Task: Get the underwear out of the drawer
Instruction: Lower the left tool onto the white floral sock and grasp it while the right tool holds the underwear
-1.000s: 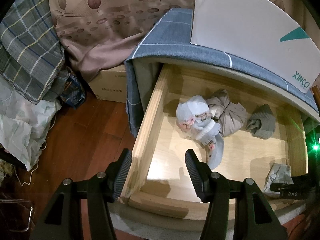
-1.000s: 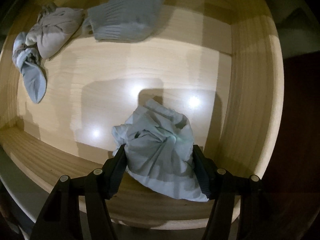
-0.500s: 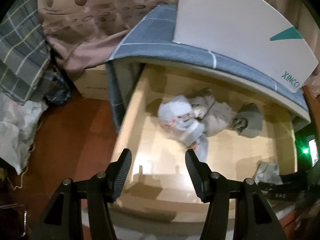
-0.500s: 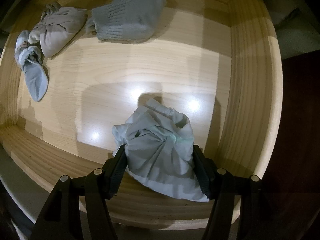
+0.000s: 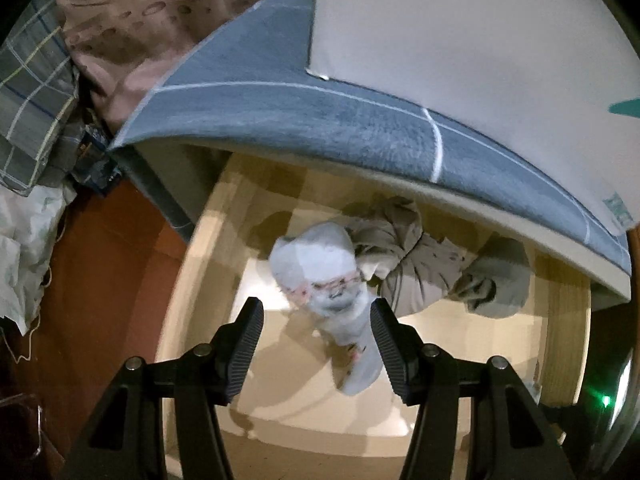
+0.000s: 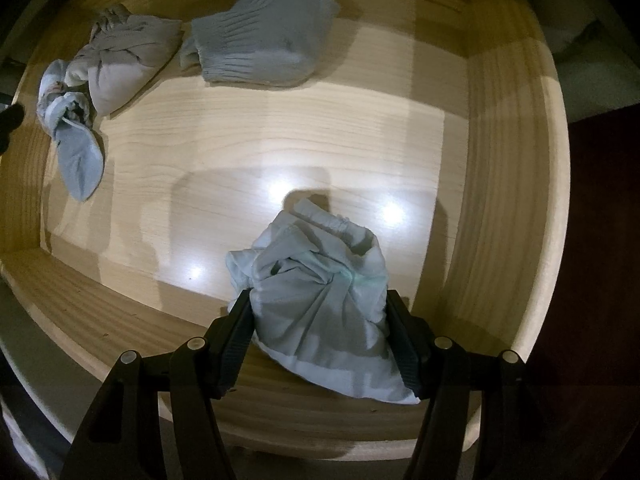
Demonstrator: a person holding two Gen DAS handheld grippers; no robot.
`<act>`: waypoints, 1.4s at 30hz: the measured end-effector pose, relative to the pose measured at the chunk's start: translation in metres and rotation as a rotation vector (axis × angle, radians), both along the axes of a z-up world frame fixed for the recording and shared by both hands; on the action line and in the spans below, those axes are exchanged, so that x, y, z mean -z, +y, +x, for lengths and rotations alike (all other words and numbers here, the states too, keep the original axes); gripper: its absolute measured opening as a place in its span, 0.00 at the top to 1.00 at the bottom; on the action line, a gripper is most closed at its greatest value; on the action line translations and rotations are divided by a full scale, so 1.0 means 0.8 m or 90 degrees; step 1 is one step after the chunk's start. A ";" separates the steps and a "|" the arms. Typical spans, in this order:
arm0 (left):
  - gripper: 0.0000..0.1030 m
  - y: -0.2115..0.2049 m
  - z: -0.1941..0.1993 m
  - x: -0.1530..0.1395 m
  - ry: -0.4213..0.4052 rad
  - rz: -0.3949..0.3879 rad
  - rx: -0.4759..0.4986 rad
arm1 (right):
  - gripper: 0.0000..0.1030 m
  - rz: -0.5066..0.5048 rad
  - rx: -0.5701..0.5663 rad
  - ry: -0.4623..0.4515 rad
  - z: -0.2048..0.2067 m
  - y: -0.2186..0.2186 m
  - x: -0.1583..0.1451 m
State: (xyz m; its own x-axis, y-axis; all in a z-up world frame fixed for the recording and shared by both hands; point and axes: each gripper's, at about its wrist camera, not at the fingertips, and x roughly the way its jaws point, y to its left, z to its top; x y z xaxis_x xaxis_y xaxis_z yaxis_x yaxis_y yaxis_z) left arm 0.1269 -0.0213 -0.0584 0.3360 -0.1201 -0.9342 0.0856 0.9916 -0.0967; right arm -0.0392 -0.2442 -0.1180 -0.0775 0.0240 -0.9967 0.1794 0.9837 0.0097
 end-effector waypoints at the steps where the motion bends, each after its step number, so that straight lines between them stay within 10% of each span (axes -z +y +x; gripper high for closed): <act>1: 0.45 -0.002 0.005 0.004 0.009 0.001 -0.002 | 0.42 0.001 0.000 0.000 0.000 0.000 0.000; 14: 0.46 -0.007 0.042 0.056 0.104 0.008 -0.014 | 0.42 0.042 0.015 0.000 0.001 -0.012 0.000; 16: 0.65 -0.008 0.045 0.063 0.121 0.009 -0.008 | 0.42 0.043 0.015 0.001 0.001 -0.014 0.001; 20: 0.73 -0.009 0.048 0.069 0.140 0.022 0.002 | 0.42 0.043 0.015 0.001 0.000 -0.013 0.001; 42: 0.76 -0.054 -0.003 0.091 0.253 0.114 0.247 | 0.42 0.042 0.015 0.000 0.000 -0.012 0.000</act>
